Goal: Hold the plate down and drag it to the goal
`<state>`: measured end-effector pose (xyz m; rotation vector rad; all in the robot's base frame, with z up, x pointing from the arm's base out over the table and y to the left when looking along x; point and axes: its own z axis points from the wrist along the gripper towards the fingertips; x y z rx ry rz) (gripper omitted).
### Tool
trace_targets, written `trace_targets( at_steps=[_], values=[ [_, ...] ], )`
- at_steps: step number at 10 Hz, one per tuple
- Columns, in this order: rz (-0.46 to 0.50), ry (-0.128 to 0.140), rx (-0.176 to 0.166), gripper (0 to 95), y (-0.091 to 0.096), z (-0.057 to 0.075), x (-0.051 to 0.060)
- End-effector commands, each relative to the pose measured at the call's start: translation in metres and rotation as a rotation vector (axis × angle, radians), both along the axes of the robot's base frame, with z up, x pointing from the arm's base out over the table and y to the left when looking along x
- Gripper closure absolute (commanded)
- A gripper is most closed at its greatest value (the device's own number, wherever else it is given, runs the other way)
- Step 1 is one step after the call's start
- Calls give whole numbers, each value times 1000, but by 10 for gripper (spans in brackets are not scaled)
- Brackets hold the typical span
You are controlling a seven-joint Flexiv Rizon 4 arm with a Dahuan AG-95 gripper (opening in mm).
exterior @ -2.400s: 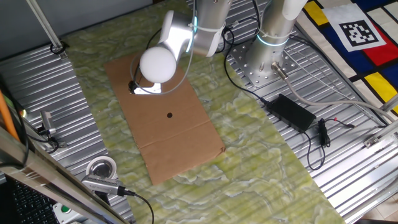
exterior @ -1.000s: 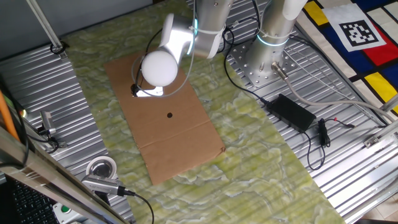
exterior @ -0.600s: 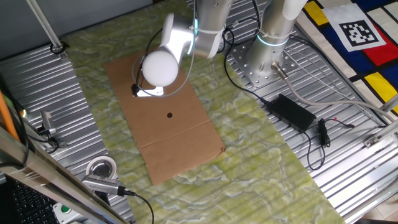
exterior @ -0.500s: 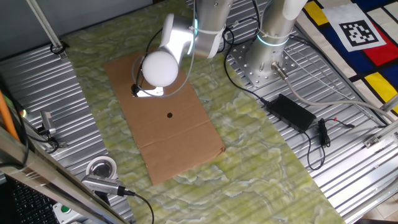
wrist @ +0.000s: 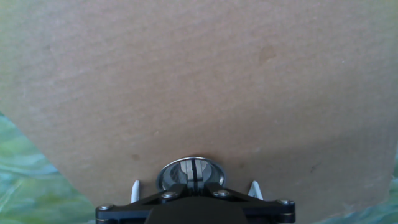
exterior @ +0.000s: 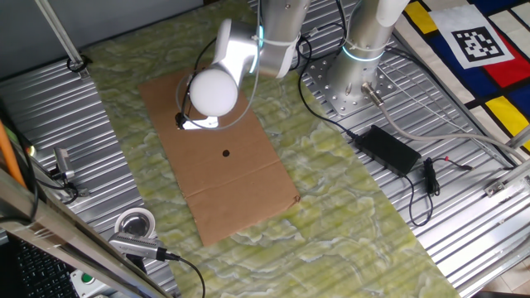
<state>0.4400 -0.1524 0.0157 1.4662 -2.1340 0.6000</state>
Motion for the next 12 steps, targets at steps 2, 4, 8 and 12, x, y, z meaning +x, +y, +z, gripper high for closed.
trace_targets(
  at_steps=[2,4,8,12],
  values=[
    [-2,0,1,950,0,0,1],
    [-2,0,0,950,0,0,1],
    [-15,2,22,950,-2,5,6],
    [-47,-6,53,950,-1,10,9]
  ],
)
